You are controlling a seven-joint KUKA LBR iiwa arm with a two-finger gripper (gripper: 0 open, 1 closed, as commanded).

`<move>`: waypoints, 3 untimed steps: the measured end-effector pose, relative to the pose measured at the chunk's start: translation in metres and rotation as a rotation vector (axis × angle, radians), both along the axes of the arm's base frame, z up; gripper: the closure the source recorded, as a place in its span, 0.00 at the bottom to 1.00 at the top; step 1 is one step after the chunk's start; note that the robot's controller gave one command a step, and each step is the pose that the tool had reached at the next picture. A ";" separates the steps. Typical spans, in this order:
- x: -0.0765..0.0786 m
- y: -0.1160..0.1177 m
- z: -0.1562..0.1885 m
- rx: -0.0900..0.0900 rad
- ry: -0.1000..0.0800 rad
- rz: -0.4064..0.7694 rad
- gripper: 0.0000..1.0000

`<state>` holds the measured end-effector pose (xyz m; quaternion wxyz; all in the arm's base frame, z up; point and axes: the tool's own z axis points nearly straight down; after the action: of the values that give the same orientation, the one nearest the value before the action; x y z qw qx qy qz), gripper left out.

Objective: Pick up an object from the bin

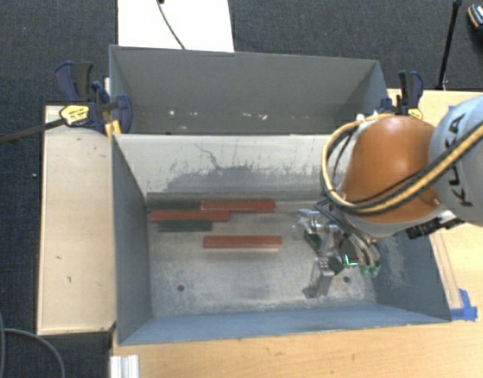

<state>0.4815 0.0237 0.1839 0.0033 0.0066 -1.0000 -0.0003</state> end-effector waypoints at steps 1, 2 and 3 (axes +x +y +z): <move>0.002 0.000 0.004 0.000 -0.009 -0.001 0.00; 0.051 0.046 -0.060 0.001 -0.018 0.063 0.00; 0.067 0.087 -0.060 0.000 -0.004 0.165 0.00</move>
Offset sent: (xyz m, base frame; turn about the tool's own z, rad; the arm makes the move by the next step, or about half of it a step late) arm 0.0822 0.0793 -0.1139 -0.1109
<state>0.5490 0.1105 0.1241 0.0015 0.0888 -0.9960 -0.0001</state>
